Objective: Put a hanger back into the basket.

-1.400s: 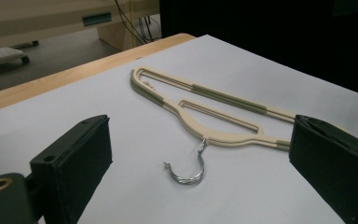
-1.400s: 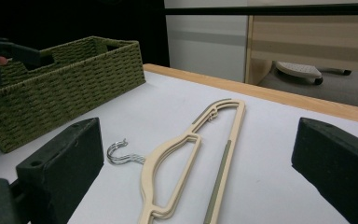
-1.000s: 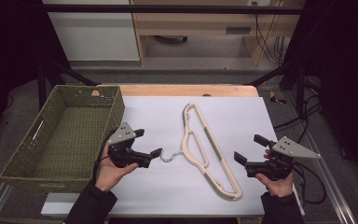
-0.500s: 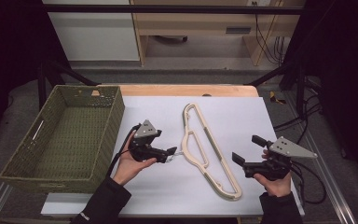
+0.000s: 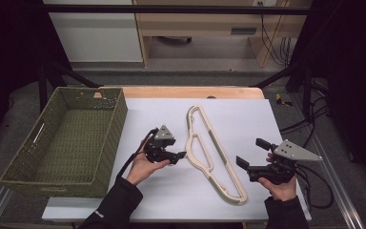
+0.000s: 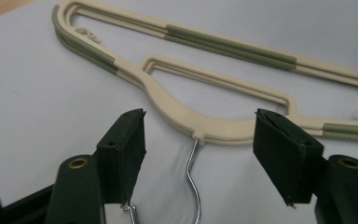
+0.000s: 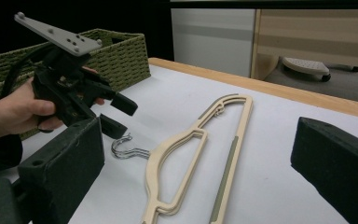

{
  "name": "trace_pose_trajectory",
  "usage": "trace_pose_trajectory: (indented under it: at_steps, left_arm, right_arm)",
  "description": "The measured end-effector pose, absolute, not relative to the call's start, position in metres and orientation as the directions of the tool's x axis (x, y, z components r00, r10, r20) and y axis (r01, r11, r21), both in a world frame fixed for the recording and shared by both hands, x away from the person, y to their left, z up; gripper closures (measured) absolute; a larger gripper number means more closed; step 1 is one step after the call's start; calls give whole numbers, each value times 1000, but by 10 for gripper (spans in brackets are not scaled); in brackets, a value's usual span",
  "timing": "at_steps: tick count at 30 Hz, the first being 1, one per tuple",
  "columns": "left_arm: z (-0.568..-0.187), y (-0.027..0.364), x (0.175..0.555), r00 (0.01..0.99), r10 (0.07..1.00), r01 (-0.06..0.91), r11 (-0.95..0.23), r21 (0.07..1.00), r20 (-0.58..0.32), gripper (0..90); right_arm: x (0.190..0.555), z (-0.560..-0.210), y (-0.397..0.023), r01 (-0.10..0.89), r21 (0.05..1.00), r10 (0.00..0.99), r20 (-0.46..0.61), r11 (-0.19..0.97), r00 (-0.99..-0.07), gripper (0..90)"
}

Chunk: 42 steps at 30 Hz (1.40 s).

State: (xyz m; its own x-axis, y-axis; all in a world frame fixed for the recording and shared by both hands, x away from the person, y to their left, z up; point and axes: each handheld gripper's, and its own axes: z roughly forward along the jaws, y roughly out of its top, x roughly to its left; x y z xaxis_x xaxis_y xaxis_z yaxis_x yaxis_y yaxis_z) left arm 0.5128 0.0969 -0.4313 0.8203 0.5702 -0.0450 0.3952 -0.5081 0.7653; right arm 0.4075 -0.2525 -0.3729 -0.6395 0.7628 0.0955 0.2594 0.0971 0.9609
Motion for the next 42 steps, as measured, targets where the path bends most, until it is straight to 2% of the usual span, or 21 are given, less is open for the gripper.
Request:
trace_pose_trajectory:
  at_steps: [1,5,9,10,12,13,17,25,35,37,42]
  left_arm:
    - [-434,96,514,823,566,397,-524,754,-40,400]
    - [-445,91,520,831,555,403,-559,725,-34,466]
    - [-456,88,526,832,553,414,-578,704,-36,492]
    - [-458,88,528,831,556,418,-582,698,-34,533]
    - [-462,87,530,832,554,422,-591,687,-35,547]
    - [-464,87,531,831,555,431,-592,681,-43,596]
    - [-470,85,533,835,547,437,-598,672,-56,648]
    - [-471,85,534,857,509,422,-612,669,-76,816]
    - [-464,83,530,886,462,369,-658,656,-35,862]
    - [-461,81,529,893,450,348,-684,641,-5,869]
    - [-449,80,524,898,440,339,-677,653,-11,883]
  right_arm:
    - [408,-374,-252,255,961,760,88,105,-643,32]
    - [409,-375,-249,264,958,760,92,108,-644,32]
    - [409,-376,-249,269,956,758,91,114,-646,32]
    - [409,-376,-249,269,957,760,93,111,-643,32]
    - [410,-376,-249,269,956,759,91,114,-645,32]
    - [409,-376,-249,268,957,758,91,113,-645,32]
    - [409,-376,-248,270,957,759,95,110,-645,33]
    - [410,-377,-247,271,955,757,91,116,-647,35]
    - [414,-383,-240,291,947,749,92,138,-656,36]
    - [416,-386,-236,301,942,745,92,150,-661,38]
    - [419,-392,-228,310,935,735,88,172,-673,42]
